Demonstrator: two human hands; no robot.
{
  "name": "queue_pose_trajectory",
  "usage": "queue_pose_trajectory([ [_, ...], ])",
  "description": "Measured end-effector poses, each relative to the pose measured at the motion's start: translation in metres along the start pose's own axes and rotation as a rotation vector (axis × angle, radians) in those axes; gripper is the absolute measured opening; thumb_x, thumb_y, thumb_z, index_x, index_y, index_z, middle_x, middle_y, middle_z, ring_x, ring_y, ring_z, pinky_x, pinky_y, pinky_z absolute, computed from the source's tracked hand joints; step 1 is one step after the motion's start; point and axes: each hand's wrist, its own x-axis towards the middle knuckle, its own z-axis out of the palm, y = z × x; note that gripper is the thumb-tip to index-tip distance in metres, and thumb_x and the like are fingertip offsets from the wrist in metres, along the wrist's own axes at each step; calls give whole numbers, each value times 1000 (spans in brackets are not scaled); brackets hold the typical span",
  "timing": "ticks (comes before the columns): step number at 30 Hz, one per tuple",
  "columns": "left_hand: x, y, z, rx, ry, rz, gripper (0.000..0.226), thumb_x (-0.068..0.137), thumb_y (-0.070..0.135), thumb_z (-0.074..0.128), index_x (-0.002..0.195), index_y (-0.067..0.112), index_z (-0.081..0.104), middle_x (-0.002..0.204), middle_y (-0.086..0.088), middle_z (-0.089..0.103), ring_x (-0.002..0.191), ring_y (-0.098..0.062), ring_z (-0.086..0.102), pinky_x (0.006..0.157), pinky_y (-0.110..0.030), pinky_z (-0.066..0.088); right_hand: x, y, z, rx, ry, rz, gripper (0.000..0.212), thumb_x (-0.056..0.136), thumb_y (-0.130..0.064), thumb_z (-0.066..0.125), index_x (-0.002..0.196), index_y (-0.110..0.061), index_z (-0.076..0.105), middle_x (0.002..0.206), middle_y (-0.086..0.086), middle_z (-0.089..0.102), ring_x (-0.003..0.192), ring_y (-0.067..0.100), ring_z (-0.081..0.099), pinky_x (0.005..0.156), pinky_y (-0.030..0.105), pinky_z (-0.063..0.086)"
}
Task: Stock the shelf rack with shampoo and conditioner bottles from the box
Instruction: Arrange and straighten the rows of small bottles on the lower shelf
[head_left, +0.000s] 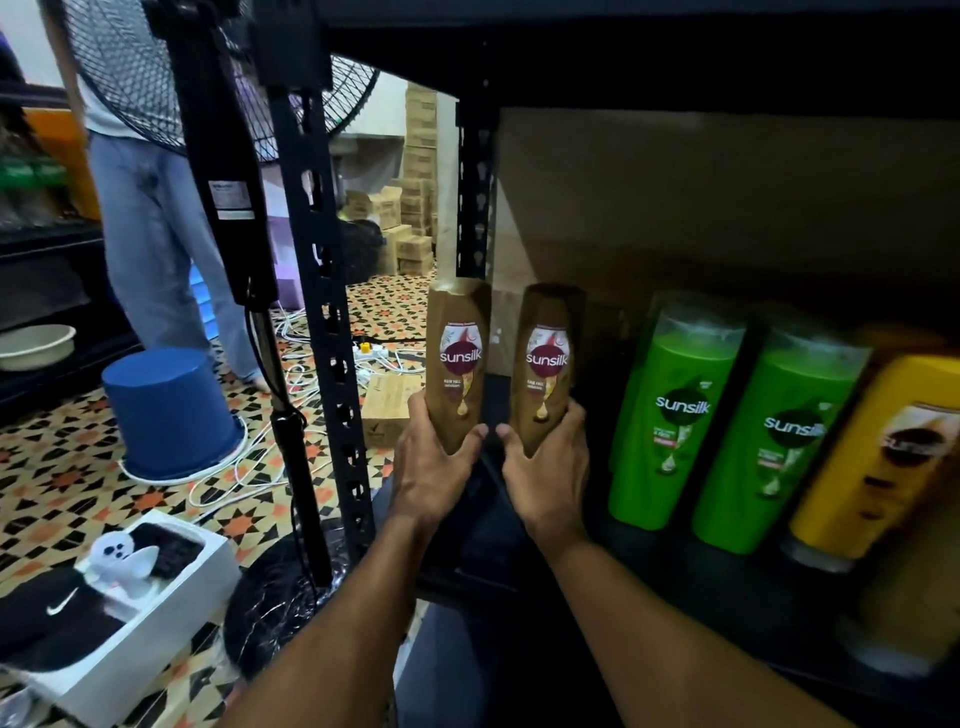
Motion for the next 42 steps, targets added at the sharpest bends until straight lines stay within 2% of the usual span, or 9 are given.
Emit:
queue_pose_trajectory([
  [5, 6, -6, 5, 134, 55, 19, 51, 82, 44, 80, 117, 18, 53, 111, 2, 49, 109, -23, 52, 89, -42, 51, 6, 7, 5, -33, 111, 30, 83, 88, -32, 75, 152, -6, 29, 147, 17, 45, 133, 33, 47, 109, 35, 35],
  [7, 7, -7, 5, 108, 56, -6, 53, 79, 43, 83, 118, 19, 55, 111, 2, 52, 109, -22, 55, 92, -46, 52, 7, 8, 5, -51, 138, 44, 83, 89, -34, 74, 153, -5, 29, 148, 18, 45, 134, 34, 46, 109, 36, 34],
  [12, 3, 2, 3, -15, 20, -4, 78, 80, 20, 86, 143, 23, 38, 112, 13, 64, 103, -11, 65, 86, -25, 51, 12, 12, 7, -76, 179, 63, 82, 91, -36, 71, 153, -4, 28, 149, 18, 44, 134, 35, 47, 108, 38, 37],
  [15, 2, 4, 3, 4, 11, 21, 64, 83, 17, 83, 132, 21, 42, 107, 11, 64, 99, -14, 65, 77, -21, 50, 14, 13, 9, -78, 209, 93, 84, 90, -36, 71, 154, -4, 27, 150, 19, 43, 135, 36, 45, 108, 40, 37],
  [22, 5, -1, 6, 17, 21, 28, 58, 82, 22, 84, 123, 24, 44, 110, 5, 68, 101, -19, 68, 86, -43, 59, 15, 14, 9, -81, 249, 120, 84, 89, -38, 72, 153, -5, 29, 151, 20, 43, 135, 36, 45, 108, 40, 36],
  [29, 13, -5, 11, 163, 58, -2, 64, 75, 47, 85, 122, 20, 51, 112, 3, 50, 106, -20, 54, 81, -33, 48, 12, 16, 10, -92, 241, 118, 94, 85, -40, 76, 155, -4, 24, 155, 19, 39, 140, 35, 41, 114, 40, 35],
  [34, 17, -5, 20, 75, 3, -13, 79, 76, 38, 87, 137, 29, 38, 123, 2, 66, 112, -20, 64, 92, -45, 57, 13, 19, 10, -116, 238, 118, 86, 89, -31, 72, 155, -4, 25, 153, 21, 41, 136, 37, 45, 110, 42, 38],
  [38, 26, -4, 32, 50, -98, -51, 62, 79, 43, 83, 118, 46, 34, 117, 7, 66, 108, -20, 65, 90, -49, 58, 15, 20, 12, -110, 245, 109, 82, 89, -28, 73, 153, -3, 28, 150, 22, 43, 134, 38, 46, 108, 42, 38],
  [42, 34, -9, 41, 114, -127, -19, 53, 78, 54, 78, 114, 41, 41, 111, 6, 67, 106, -20, 63, 91, -47, 56, 19, 24, 16, -107, 244, 102, 81, 89, -29, 73, 152, -4, 29, 149, 22, 43, 134, 38, 46, 109, 44, 40],
])
